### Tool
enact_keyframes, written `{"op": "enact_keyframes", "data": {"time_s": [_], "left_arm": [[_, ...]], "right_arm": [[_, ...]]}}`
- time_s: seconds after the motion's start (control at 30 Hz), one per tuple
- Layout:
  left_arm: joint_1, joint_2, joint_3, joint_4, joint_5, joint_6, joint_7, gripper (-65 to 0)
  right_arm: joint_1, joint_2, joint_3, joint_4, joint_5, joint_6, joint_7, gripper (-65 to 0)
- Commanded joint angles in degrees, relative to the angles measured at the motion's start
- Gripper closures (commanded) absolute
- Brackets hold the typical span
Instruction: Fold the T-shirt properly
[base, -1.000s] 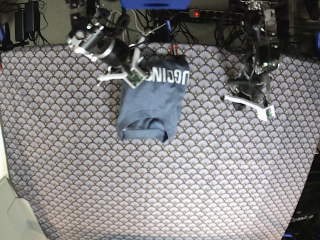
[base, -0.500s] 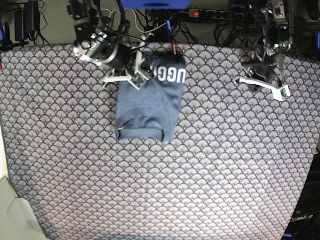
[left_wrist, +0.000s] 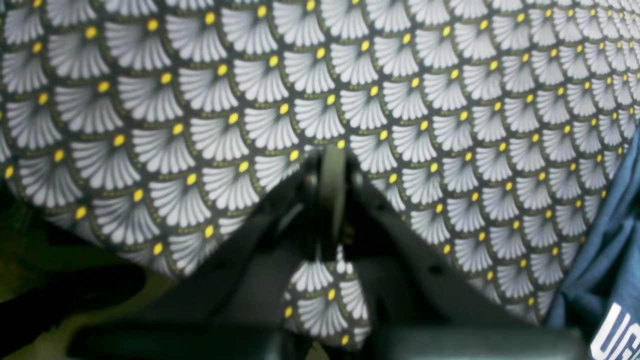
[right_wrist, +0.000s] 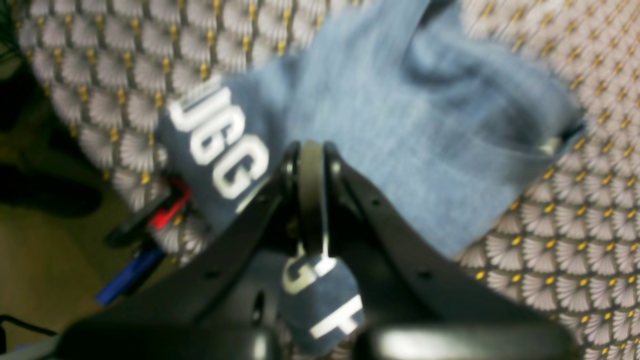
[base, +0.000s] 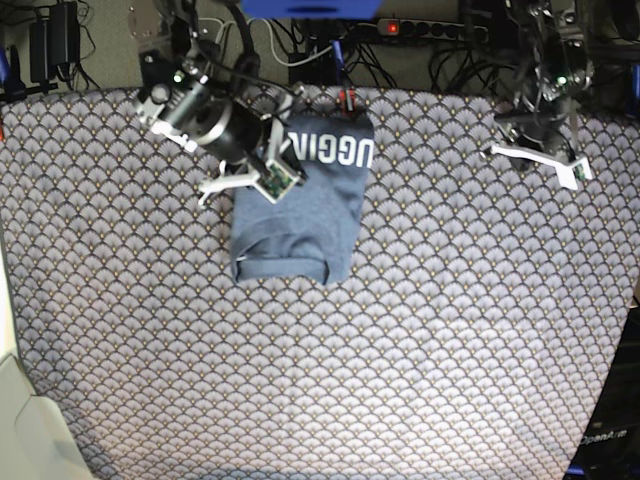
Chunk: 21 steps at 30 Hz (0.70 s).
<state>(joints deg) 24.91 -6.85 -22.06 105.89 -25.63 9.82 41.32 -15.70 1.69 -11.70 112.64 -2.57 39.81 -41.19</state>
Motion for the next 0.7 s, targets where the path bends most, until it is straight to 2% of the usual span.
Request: {"op": "enact_keyframes", "data": {"time_s": [0.0, 0.1, 0.27, 0.5, 0.67], "left_arm": [[0.02, -0.40, -0.31, 1.50, 0.00, -0.29, -1.10, -0.3], [1.25, -0.40, -0.31, 2.55, 0.00, -0.29, -1.10, -0.3], [2.39, -0.31, -0.31, 3.43, 0.00, -0.29, -1.10, -0.3], [3.18, -0.31, -0.31, 3.43, -0.09, -0.29, -1.28, -0.3], [3.18, -0.31, -0.31, 4.22, -0.09, -0.29, -1.19, -0.3]], "right_arm": [[1.95, -0.42, -0.12, 0.46, 0.33, 0.19, -0.17, 0.0], [4.76, -0.42, -0.12, -1.74, 0.50, 0.19, -2.63, 0.0], [5.46, -0.51, -0.03, -6.40, 0.50, 0.19, -2.55, 0.0], [6.08, -0.33, 0.14, -15.28, 0.33, 0.19, 3.43, 0.0], [4.93, -0.07, 0.23, -8.33, 0.15, 0.19, 2.82, 0.0]]}}
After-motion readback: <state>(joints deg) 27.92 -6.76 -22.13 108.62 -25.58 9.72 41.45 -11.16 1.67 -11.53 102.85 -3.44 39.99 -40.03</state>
